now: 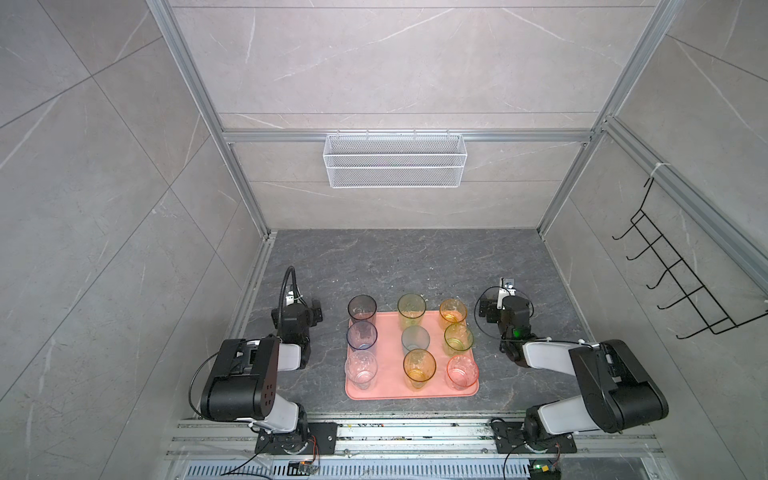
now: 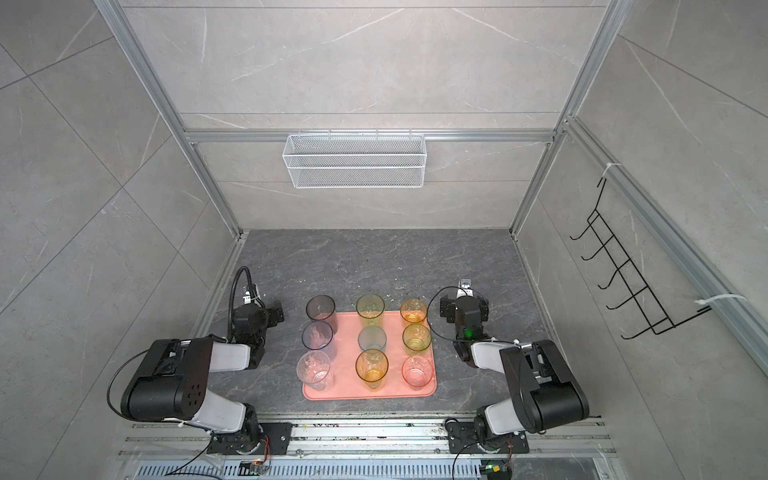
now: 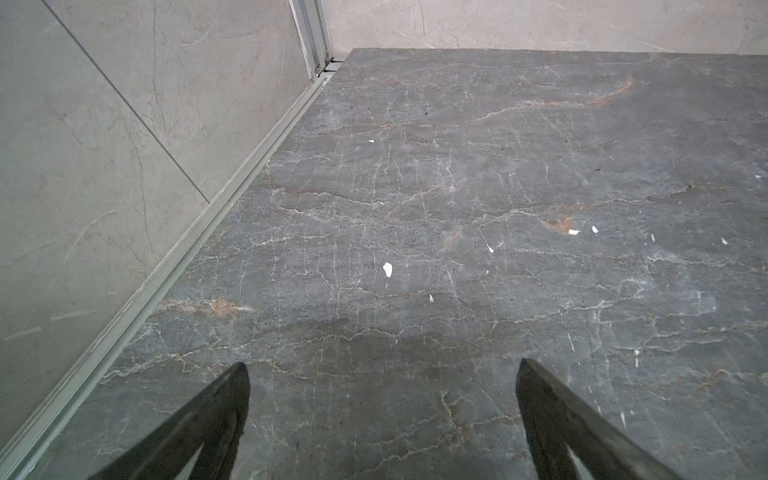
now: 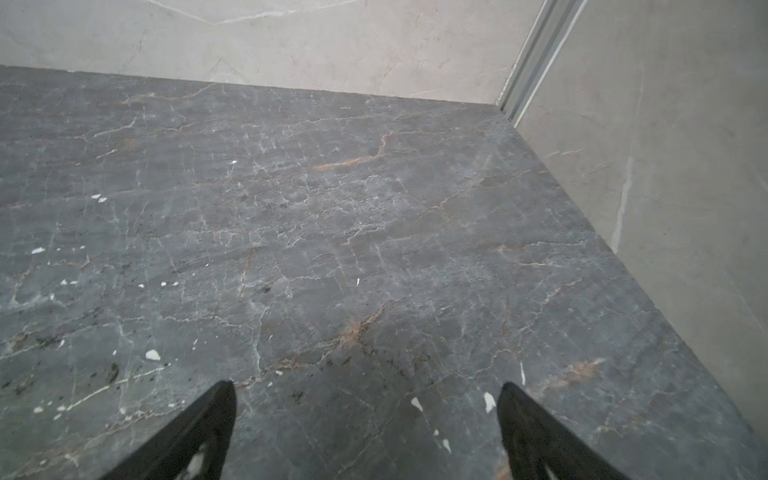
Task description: Place the glasses into the tray
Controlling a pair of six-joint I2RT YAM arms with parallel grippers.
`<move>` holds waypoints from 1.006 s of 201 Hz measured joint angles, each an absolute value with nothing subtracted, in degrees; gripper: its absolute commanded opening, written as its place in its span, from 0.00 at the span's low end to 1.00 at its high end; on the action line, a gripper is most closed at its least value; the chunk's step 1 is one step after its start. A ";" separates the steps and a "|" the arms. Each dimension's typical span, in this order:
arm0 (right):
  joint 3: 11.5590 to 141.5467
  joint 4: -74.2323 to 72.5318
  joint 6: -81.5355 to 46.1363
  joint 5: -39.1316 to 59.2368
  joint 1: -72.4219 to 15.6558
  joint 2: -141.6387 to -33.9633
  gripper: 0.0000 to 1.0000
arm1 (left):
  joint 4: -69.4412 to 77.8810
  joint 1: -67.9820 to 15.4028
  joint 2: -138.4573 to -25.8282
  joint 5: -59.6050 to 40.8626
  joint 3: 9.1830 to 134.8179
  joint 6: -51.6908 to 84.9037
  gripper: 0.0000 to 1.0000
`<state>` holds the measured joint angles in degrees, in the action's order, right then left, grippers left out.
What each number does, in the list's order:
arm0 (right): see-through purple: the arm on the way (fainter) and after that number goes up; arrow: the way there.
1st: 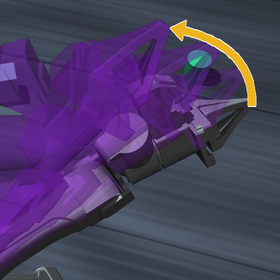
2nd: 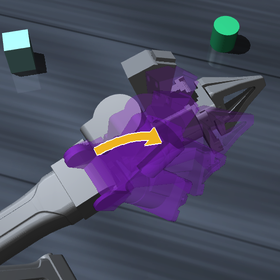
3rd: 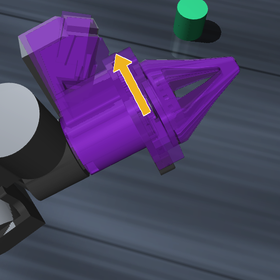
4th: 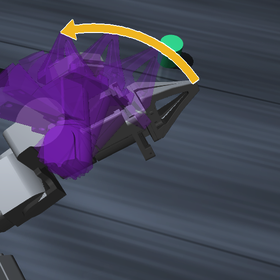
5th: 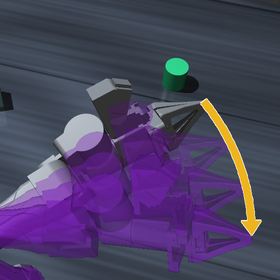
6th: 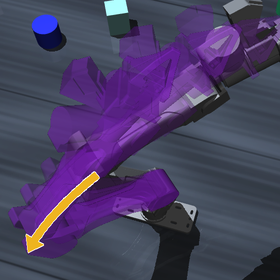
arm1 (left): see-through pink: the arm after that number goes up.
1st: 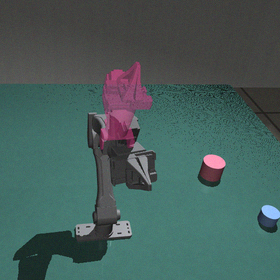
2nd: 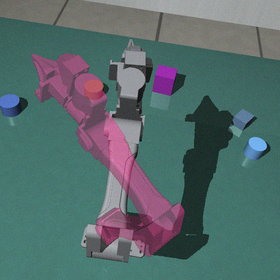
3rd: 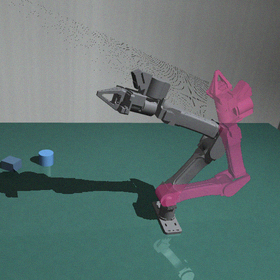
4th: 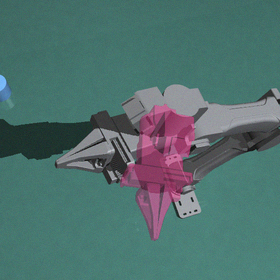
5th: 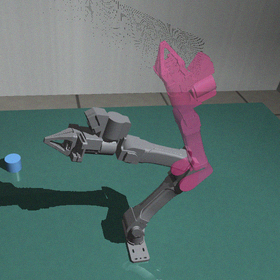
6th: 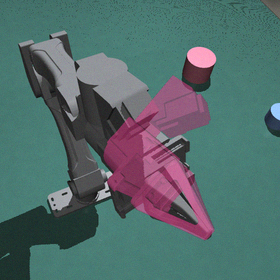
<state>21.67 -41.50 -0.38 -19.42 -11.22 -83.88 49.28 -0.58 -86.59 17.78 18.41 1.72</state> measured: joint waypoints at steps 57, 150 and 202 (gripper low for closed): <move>18.76 -51.40 0.27 -15.51 -10.57 -86.85 0.99 | 49.25 -0.40 -86.59 17.45 18.44 1.72 1.00; 18.72 -52.58 0.27 -13.61 -9.72 -86.91 0.99 | 49.23 -0.38 -86.59 17.43 18.44 1.72 1.00; 18.72 -52.56 0.27 -13.45 -9.72 -86.91 0.99 | 49.45 -0.38 -86.59 17.43 18.39 1.72 1.00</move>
